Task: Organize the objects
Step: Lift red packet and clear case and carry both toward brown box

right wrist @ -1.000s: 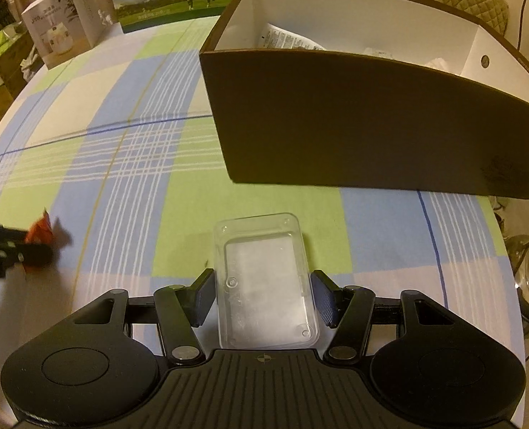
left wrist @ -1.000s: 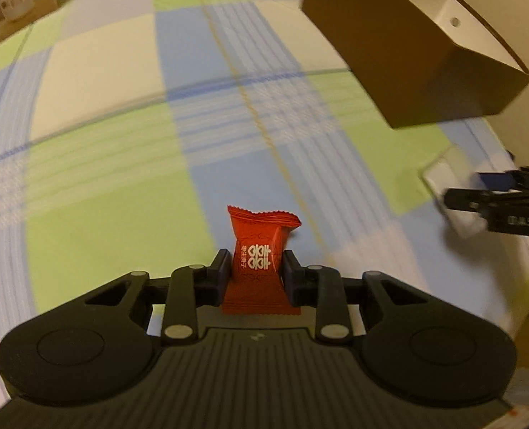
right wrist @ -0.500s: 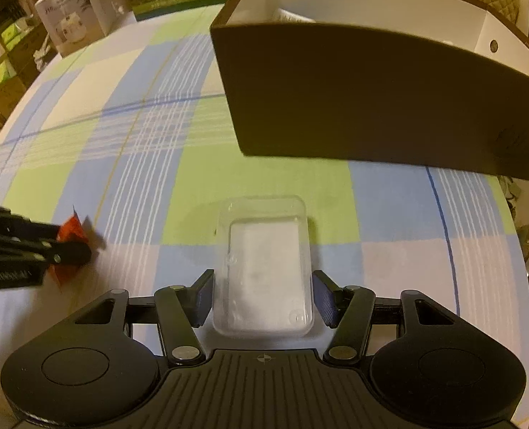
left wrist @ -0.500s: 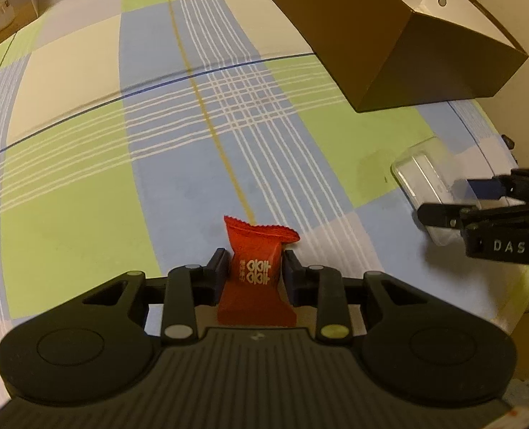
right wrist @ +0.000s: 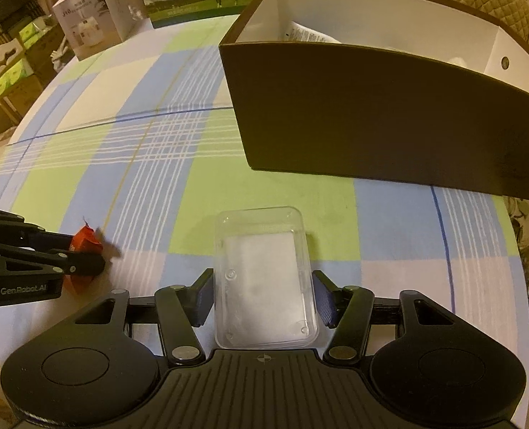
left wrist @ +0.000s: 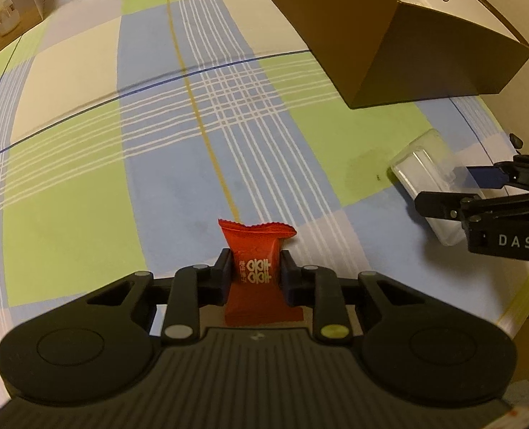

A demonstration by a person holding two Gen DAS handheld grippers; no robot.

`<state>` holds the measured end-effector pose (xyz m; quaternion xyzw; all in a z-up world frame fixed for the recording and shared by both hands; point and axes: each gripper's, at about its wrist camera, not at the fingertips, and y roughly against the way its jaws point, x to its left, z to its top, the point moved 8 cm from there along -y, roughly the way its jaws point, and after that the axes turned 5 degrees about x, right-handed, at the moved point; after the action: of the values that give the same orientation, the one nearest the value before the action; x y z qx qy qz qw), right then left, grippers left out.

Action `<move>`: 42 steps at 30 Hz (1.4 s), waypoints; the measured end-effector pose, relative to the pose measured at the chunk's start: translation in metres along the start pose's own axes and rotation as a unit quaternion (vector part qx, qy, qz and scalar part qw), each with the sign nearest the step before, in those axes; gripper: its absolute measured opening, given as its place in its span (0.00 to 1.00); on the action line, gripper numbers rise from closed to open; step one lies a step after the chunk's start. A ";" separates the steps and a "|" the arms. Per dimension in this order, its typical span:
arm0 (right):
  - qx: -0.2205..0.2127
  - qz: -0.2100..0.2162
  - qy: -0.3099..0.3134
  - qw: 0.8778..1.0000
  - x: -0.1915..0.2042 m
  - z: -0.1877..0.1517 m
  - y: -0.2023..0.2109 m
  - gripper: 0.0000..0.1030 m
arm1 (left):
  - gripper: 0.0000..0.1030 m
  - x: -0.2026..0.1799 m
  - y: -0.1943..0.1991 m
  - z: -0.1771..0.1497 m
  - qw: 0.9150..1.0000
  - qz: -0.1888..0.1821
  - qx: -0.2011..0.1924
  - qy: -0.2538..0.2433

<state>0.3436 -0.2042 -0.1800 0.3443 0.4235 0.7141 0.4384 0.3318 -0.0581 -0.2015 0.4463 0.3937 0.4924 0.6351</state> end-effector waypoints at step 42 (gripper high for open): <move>-0.125 0.051 -0.020 0.991 -0.124 0.084 0.143 0.52 | 0.21 -0.138 0.105 0.150 0.988 -0.026 -0.151 -0.037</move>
<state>0.4154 -0.3296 -0.0317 0.3220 0.3043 0.7757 0.4496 0.4161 -0.2074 -0.0494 0.3532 0.3025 0.5126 0.7217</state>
